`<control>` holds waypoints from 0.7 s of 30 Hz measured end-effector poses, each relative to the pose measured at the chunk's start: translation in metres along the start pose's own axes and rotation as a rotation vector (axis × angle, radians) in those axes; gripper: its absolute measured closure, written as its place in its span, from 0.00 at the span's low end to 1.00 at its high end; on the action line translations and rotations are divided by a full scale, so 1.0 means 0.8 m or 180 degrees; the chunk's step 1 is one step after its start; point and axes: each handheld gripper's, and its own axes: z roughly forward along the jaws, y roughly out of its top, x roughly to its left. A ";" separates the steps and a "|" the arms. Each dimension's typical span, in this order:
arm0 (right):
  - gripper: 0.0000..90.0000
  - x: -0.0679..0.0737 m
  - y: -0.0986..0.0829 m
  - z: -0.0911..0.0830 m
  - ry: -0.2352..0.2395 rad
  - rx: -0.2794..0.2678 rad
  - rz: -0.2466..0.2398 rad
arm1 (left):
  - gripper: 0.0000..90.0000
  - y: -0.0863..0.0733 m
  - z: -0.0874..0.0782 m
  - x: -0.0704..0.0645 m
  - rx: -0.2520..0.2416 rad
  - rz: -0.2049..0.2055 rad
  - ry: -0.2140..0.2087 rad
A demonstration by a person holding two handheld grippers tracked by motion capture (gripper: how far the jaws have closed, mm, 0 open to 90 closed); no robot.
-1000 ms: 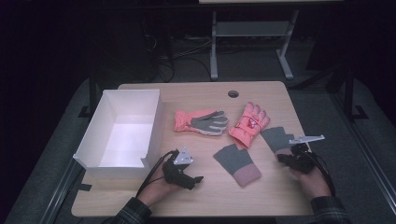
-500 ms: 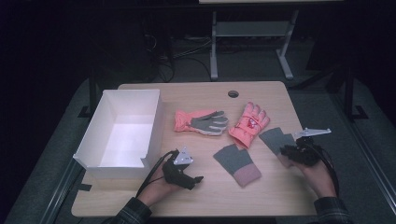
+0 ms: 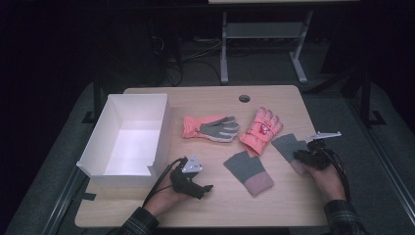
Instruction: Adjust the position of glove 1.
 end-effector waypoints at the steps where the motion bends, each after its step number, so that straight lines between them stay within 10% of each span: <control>1: 0.85 0.000 0.000 0.000 0.0000 0.0000 0.0000 | 0.14 0.000 0.000 0.000 0.0000 0.0000 0.0000; 21: 0.98 0.001 0.003 -0.020 0.0127 -0.0134 -0.0031 | 0.14 0.000 0.000 0.000 -0.0004 -0.0001 -0.0003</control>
